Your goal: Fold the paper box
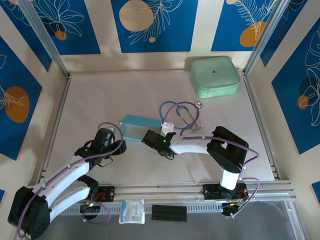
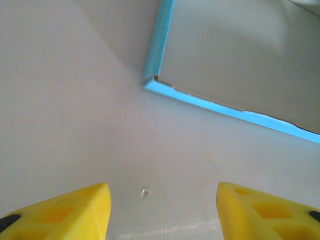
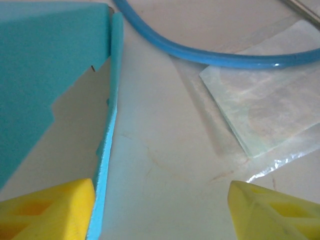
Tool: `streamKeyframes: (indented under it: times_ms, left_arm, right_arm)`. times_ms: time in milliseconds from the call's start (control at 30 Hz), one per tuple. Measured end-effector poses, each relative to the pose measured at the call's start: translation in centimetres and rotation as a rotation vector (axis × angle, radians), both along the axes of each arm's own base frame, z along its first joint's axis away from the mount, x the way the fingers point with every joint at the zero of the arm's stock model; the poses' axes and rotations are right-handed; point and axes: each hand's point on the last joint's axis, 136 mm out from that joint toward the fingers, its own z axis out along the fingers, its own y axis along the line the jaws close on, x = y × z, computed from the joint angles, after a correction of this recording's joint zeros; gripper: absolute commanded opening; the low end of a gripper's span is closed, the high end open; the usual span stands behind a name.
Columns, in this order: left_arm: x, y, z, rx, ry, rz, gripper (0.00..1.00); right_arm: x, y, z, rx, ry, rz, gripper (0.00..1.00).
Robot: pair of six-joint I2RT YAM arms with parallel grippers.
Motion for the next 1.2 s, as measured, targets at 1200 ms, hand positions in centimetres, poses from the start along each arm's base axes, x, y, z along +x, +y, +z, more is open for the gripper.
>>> streamKeyframes:
  times_ms: [1200]
  left_arm:
    - [11.9, -0.4, 11.5, -0.021, 0.152, -0.171, 0.66]
  right_arm:
    - [0.1, -1.0, 11.0, 0.702, 0.393, -0.054, 0.79]
